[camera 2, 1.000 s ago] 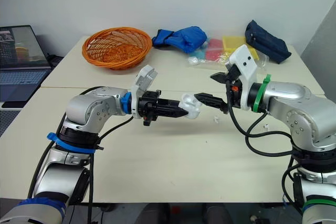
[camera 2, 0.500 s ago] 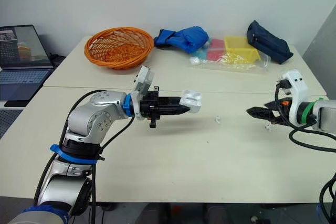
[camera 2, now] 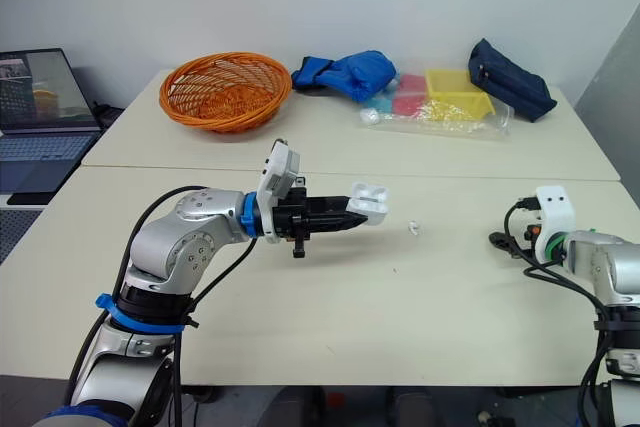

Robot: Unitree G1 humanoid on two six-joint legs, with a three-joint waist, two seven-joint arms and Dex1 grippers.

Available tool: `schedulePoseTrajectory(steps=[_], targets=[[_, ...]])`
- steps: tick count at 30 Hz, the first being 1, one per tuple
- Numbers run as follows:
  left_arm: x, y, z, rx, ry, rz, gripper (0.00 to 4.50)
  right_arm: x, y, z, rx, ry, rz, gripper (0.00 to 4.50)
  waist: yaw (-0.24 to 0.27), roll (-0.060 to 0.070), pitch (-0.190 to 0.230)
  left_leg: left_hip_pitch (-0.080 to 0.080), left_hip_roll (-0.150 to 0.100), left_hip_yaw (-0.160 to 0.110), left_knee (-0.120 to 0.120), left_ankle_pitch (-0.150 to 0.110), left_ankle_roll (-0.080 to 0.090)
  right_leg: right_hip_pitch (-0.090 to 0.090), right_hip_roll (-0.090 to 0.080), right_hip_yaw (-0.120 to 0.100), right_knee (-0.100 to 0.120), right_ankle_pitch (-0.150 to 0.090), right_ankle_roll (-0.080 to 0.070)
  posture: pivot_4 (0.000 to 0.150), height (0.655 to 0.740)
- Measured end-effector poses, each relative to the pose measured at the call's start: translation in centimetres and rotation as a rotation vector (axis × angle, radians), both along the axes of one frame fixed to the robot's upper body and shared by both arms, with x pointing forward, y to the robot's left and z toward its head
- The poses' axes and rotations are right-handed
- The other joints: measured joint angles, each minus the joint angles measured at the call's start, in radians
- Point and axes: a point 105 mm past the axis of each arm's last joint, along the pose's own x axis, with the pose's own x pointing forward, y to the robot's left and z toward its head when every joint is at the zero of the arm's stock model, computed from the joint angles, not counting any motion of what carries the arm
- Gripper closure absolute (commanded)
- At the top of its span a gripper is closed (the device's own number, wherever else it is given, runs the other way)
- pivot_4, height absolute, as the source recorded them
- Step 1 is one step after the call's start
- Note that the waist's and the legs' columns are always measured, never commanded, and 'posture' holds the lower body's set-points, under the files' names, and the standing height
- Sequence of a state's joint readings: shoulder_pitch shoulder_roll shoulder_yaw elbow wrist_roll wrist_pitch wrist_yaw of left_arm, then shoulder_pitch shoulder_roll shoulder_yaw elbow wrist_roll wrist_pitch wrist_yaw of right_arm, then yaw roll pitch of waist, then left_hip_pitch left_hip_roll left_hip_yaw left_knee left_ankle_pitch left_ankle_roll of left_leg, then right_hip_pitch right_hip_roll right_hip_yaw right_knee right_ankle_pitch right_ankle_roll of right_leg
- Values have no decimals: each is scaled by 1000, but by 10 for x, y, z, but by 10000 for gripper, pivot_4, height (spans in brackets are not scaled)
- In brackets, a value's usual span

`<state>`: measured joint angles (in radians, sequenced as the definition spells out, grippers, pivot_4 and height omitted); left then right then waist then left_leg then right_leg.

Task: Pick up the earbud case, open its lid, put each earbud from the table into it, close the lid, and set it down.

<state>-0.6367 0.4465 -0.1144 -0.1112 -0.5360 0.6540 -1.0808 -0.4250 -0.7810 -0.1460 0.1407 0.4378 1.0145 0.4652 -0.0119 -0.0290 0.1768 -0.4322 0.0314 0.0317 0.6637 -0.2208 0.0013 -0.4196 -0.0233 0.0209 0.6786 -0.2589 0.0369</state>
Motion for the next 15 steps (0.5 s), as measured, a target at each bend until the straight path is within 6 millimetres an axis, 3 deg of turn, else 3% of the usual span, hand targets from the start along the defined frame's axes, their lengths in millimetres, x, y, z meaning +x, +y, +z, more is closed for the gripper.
schedulePoseTrajectory(steps=[5, 9, 15], targets=[[0, -1, 2, 1, -6, -2, 37387, 3, -4, -2, -15, -23, -6, 744, 0, 0, 0, 0, 0, 0, 1, 0, 0, 1, 0, 0, 0, 0, 0, 1500, 7400], [1, -3, 6, 4, -20, -11, 37387, 1, -7, -4, -1, -32, -26, 13062, 1, 0, 0, 0, 0, 0, 1, 0, 0, 1, 0, 0, 0, 0, 0, 1500, 7400], [4, -2, 8, 11, -17, -6, 37387, -7, 3, -7, 48, -27, -51, 34949, -6, 0, 0, 0, 1, -2, 0, 0, 0, 1, 2, -1, 0, 0, 0, 1500, 7400]])
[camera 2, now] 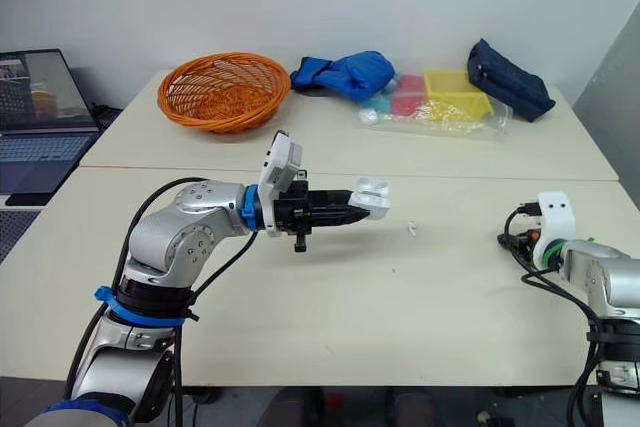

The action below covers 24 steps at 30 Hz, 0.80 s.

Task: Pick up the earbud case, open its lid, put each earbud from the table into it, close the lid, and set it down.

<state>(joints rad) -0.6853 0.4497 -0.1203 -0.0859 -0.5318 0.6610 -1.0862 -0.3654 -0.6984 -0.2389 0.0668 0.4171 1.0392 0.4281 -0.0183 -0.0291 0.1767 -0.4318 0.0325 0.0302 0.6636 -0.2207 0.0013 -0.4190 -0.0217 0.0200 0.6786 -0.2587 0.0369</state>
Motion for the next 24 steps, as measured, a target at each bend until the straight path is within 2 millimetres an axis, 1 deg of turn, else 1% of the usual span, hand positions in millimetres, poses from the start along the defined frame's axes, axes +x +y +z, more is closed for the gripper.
schedulePoseTrajectory(steps=[2, 8, 10, 13, 15, 17, 18, 19, 22, 24], targets=[[1, 0, 0, 0, 3, 4, 37387, -2, 3, 0, 4, 2, 2, 41002, -3, 0, 0, 0, 0, 0, 0, 0, 0, 0, 0, 0, 0, 0, 0, 1500, 7400], [0, -1, 0, 0, 5, -11, 37387, -6, 11, 1, 5, 0, 27, 40847, -8, 0, 0, 0, 0, 0, 0, 0, 0, 0, 0, 0, 0, 0, 0, 1500, 7400], [0, -1, 0, -1, 7, -15, 37387, -11, 15, 1, -31, -1, 124, 40847, -8, 0, 0, 0, -1, 0, 0, 0, 0, 0, 0, 0, 0, -1, 1, 1500, 7400], [0, -1, 1, -1, 1, -20, 37387, -32, 35, 12, -123, -28, 456, 40847, -8, 1, 0, 0, -1, 0, -1, 0, 0, 0, -1, 0, -1, -1, 2, 1500, 7400], [0, -1, 1, -1, -2, -25, 37387, -43, 40, 20, -175, -42, 607, 40847, -8, 1, 0, 0, -1, 0, 0, 0, 0, 0, -1, 0, -2, -1, 2, 1500, 7400], [-3, -2, -1, 5, 0, -44, 37387, -65, 30, 20, -275, 41, 777, 40847, -6, 1, 0, 0, -2, 1, 0, 0, 0, 1, -2, 0, -2, -2, 3, 1500, 7400], [-3, -1, -4, 7, 6, -42, 37387, -77, 20, 18, -335, 113, 865, 40847, -5, 1, 0, 0, -2, 1, 0, 0, 0, 2, -2, -1, -3, -2, 3, 1500, 7400], [-3, 0, -6, 11, 13, -40, 37387, -84, 11, 19, -377, 163, 921, 40847, -6, 1, 1, 1, -2, 1, 0, 0, 0, 2, -2, 0, -3, -2, 3, 1500, 7400], [-5, -2, -9, 16, 21, -48, 37387, -91, -5, 24, -454, 212, 1033, 40847, -11, 0, 1, 6, -1, 1, 1, 0, 0, 7, -2, 0, -3, -1, 3, 1500, 7400], [-6, -3, -9, 18, 20, -52, 37387, -95, -15, 20, -511, 251, 1101, 40847, -12, 0, 1, 11, -1, 1, 0, 0, 0, 11, -2, 0, -3, -2, 2, 1500, 7400]])
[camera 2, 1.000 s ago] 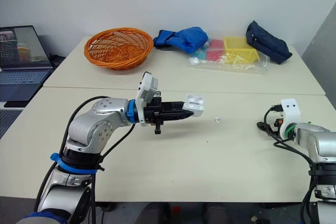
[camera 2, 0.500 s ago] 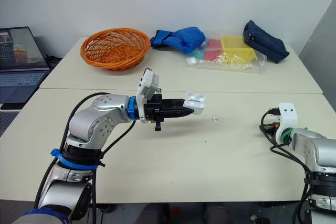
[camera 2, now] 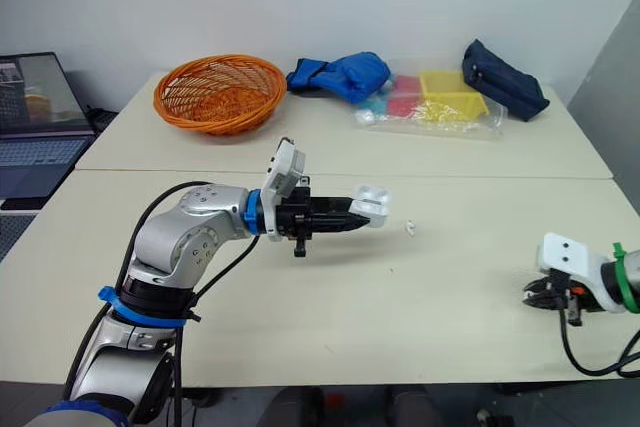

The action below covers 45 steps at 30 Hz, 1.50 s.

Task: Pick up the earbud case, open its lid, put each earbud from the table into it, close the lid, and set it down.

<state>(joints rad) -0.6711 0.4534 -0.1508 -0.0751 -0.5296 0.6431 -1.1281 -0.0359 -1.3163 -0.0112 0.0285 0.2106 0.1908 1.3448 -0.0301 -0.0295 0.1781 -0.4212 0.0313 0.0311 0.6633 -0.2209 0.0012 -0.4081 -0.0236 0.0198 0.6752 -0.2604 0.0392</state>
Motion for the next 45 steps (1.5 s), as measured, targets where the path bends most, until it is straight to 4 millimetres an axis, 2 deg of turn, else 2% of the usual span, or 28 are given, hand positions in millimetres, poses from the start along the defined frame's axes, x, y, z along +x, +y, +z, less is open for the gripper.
schedulePoseTrajectory(steps=[4, 9, 13, 20, 30, 41, 44, 45], targets=[[-1, 2, 0, 7, -8, 3, 37387, -2, -31, -9, -148, 20, 101, 40847, 0, 1, 0, 4, 0, 1, -1, 0, 0, 2, 0, 1, 0, -3, -5, 1500, 7400], [-4, 2, 1, 10, -14, 0, 37387, -6, -44, -15, -226, 39, 178, 40847, 0, 1, 0, 4, 0, 1, -1, 0, 0, 2, 0, 1, 2, -1, -2, 1500, 7400], [-6, 1, 1, 5, -9, -6, 37387, 0, -38, -22, -214, 18, 198, 40847, 0, 1, 0, 4, 0, 1, -1, 0, 0, 2, 0, 1, 3, -1, -2, 1500, 7400], [-6, 2, 2, 9, -10, -7, 37387, -1, -36, -24, -215, 15, 202, 40847, 1, 1, 0, 5, 0, 0, 0, 0, 0, 3, 0, 1, 3, -1, -2, 1500, 7400], [-5, 1, 4, 9, -16, -14, 37387, -2, -36, -23, -217, 0, 188, 6231, 4, 1, 0, 5, 0, 0, -1, 0, 0, 3, 0, 0, 3, -2, -2, 1500, 7400], [-6, 1, 4, 9, -15, -14, 37387, -8, -43, -24, -234, 68, 116, 6231, 3, 1, 0, 5, 0, 0, -1, 0, 0, 3, 0, 1, 3, -2, -3, 1500, 7400], [-6, 2, 2, 11, -9, -11, 37387, -7, -43, -23, -232, 67, 98, 11762, 3, 1, 0, 5, 0, 1, 0, 0, 0, 3, 0, 1, 3, -2, -3, 1500, 7400], [-6, 2, 1, 13, -5, -10, 37387, -6, -43, -23, -232, 66, 93, 15693, 3, 1, 0, 5, 0, 1, 0, 0, 0, 3, 0, 1, 3, -2, -3, 1500, 7400]])
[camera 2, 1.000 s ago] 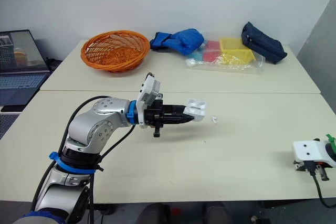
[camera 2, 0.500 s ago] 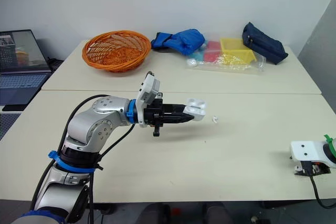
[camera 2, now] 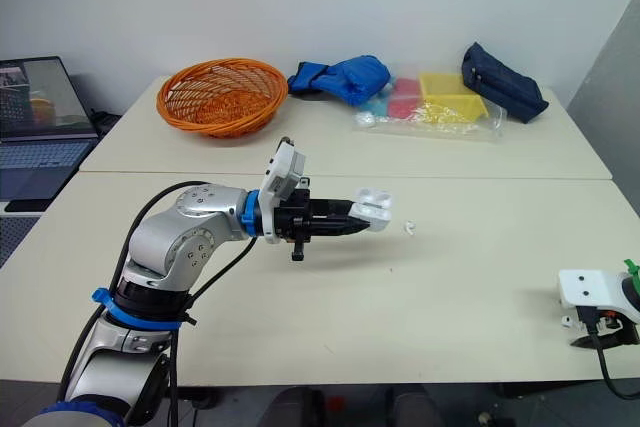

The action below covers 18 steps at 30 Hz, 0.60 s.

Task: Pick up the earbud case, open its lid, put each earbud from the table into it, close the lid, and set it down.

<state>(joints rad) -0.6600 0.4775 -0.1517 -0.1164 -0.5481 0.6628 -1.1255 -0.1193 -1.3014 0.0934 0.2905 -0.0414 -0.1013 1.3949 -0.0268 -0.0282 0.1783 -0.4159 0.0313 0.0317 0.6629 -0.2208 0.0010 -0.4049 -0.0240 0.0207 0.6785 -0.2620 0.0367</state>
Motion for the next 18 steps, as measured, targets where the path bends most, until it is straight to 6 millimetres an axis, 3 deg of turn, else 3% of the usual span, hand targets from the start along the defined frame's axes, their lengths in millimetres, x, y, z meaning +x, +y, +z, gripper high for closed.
schedulePoseTrajectory(steps=[2, 18], targets=[[0, 0, 0, 2, 2, 1, 37387, 0, 0, 0, -5, 2, -1, 21162, 0, 0, 0, 0, 0, 0, 0, 0, 0, 0, 0, 0, 0, 0, 0, 1500, 7400], [0, 1, -1, 6, 5, 4, 37387, 1, 3, -1, 0, 10, -38, 21162, -1, 0, 0, 0, 0, 0, 0, 0, 0, 0, 0, 0, 0, 0, 0, 1500, 7400]])
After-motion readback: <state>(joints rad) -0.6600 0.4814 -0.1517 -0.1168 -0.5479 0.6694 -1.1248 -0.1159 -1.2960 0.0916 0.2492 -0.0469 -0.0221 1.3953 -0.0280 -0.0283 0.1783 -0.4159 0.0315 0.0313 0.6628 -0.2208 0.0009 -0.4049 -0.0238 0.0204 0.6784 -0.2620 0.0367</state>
